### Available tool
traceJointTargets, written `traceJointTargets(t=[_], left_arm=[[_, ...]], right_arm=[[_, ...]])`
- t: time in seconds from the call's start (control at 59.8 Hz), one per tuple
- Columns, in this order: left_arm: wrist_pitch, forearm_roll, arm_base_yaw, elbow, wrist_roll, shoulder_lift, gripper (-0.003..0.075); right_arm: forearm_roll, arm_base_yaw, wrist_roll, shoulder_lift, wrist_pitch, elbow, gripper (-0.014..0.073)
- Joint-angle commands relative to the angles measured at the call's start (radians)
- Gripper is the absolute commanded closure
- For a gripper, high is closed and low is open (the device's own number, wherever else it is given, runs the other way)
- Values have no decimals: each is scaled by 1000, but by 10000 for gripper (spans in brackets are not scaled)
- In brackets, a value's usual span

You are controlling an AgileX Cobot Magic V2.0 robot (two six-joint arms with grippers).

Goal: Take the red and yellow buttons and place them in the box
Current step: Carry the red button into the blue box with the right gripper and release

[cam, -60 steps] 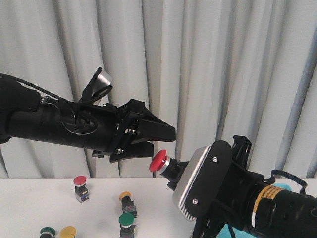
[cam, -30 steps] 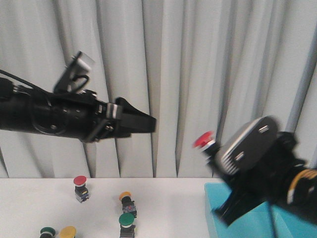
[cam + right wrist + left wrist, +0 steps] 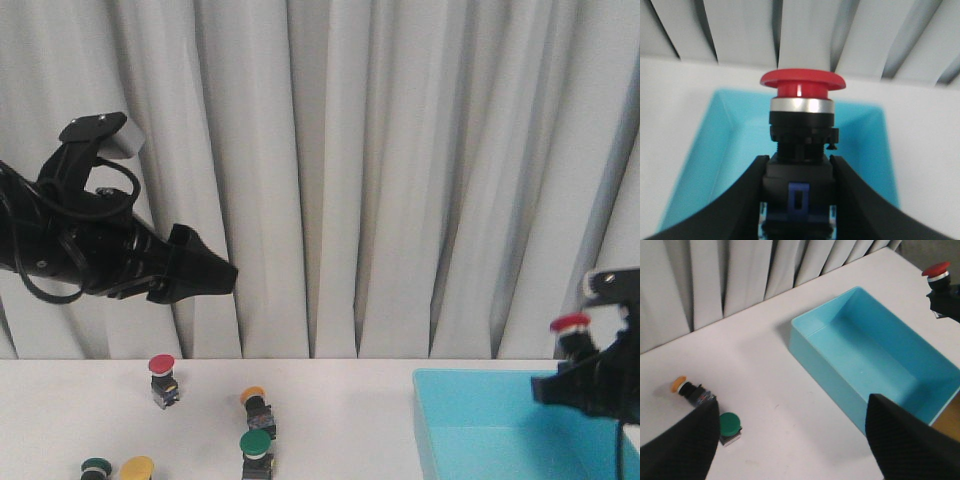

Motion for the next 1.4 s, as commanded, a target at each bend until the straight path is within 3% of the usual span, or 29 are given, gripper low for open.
traceJointTargets(t=[0.0,0.151,0.485,0.686,0.836,1.154,1.238,1.388], left_arm=[[-31,36,1,-25,-72,-38,140],[-22,75,1,-25,-95,-39,140],[-8,75,0,-25,-95,-39,140],[-1,75,0,-25,-95,-39,140],[1,75,0,-25,-96,-39,140],[4,74,0,-25,-95,-39,140],[11,75,0,-25,-95,-39,140],[36,113,0,-25,-111,-39,140]], right_arm=[[34,-3,0,58,-8,-32,526],[148,-3,-41,192,41,-32,522],[514,-3,-425,347,50,-32,511],[608,-3,-601,403,44,-33,484],[609,-3,-628,437,32,-33,409],[642,-3,-696,449,22,-49,67],[642,-3,-696,437,58,-75,27],[642,-3,-692,364,114,-134,27]])
